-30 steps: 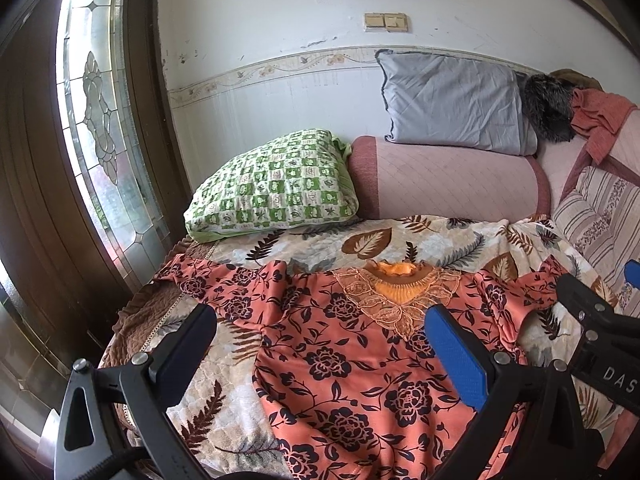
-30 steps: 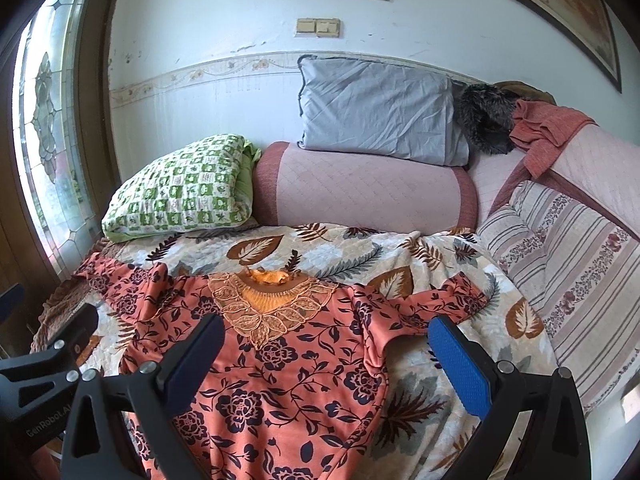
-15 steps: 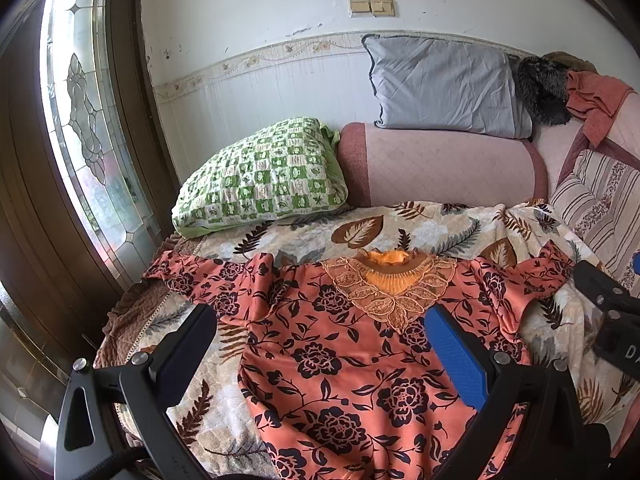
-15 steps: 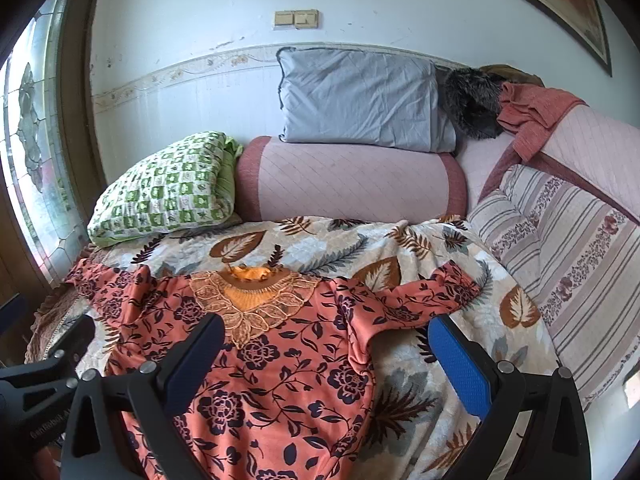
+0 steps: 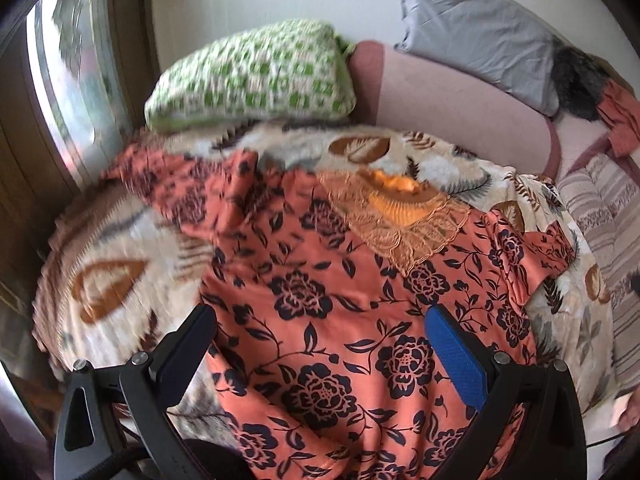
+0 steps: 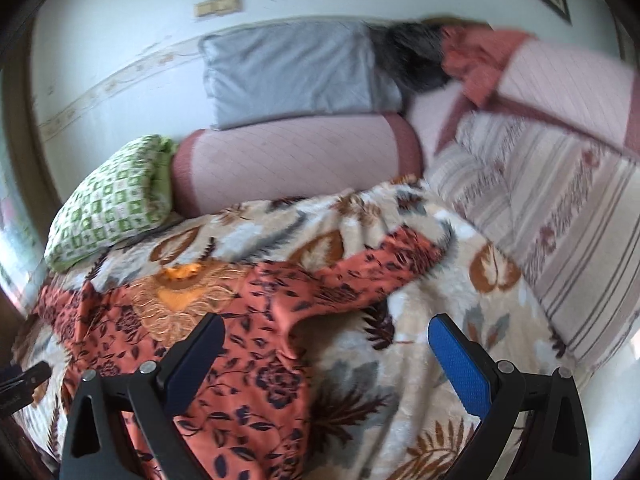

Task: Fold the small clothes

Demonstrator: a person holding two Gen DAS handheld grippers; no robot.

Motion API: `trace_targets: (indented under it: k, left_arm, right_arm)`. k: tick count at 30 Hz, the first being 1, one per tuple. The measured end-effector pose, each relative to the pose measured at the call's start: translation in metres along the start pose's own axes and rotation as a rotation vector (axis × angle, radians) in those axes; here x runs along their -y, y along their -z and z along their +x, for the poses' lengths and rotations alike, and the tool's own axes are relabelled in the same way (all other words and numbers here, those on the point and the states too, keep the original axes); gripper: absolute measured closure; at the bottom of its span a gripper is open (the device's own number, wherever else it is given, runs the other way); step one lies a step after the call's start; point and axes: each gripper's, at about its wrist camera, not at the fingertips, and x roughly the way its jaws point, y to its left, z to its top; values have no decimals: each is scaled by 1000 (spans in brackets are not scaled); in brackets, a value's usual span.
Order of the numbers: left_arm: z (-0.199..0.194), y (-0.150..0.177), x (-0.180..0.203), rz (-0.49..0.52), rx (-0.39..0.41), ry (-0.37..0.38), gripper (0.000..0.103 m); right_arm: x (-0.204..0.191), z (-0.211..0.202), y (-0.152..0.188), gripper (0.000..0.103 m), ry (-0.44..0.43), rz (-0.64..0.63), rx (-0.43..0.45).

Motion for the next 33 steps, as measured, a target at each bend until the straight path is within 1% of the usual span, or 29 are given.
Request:
trace_targets:
  k: [3,5,7,8,9,10,12,13,14,15,17,18,19,20,21,22,23,25,26,28,31,32,33]
  left_arm:
    - [20,-8,-4,-53,-44,6,0]
    - [29,-15,-3,-83,-55,20,0]
    - [40,-27,-1,-138,-49,38,0]
    - [43,-34,1,-163,-29,41,0]
    - [45,-42,4,-180,13,30,0]
    - [46,-51,10,-184,69,-3,0]
    - [51,-67,26,-149,173,-90,0]
    - [57,-73,36,-113,204,-106,0]
    - [62,-79,42,-85,211,-106,0]
    - [74,-82,50,-56,201,-113,0]
    - [101,-82,57,-60,164,-107,0]
    - [114,-78,57,-66,145,-87,0]
    - [122,-76,57,-68,129,-75,0]
    - [137,-71,56,-62,101,-70,0]
    - [146,-68,57,-57,81,-79,0]
    - [155,-66,54,-57,67,-89,0]
    - [162,-65,53,-62,63,-100,0]
    - [170,-62,50,-78,70,-121,0]
    - [174,-61,50,-82,61,-123,0]
    - [181,-61,48,-86,34,-108,0]
    - [190,-63,47,-79,-15,-110,0]
    - [192,-63,46,-74,-43,-109,0]
    - [193,-63,45,-69,-54,-111,0]
  right_arm:
    - [33,25,0,0,-58,78,-49]
    - [63,46,0,0,-107,185,-86]
    - [88,65,0,0,-152,291,-98]
    - [98,74,-1,0,-174,339,-95]
    - [105,82,-2,0,-193,373,-88]
    - [114,94,-3,0,-226,416,-81]
    - [123,117,-6,1,-267,482,-83]
    - [127,129,-7,5,-290,525,-81]
    - [134,146,-8,13,-327,590,-81]
    - [138,158,-7,18,-347,638,-91]
    - [148,196,-2,35,-375,751,-148]
    - [151,210,-2,37,-369,778,-174]
    - [154,225,0,38,-345,797,-201]
    - [156,232,2,39,-330,804,-212]
    - [158,242,2,40,-319,812,-215]
    - [160,249,1,44,-316,819,-209]
    - [160,253,-2,44,-300,815,-208]
    - [158,264,-10,44,-238,785,-216]
    - [158,272,-11,44,-219,780,-231]
    - [161,291,-7,44,-191,815,-270]
    - [164,295,-12,52,-169,817,-255]
    - [164,293,-15,57,-160,810,-246]
    - [164,292,-17,61,-157,797,-234]
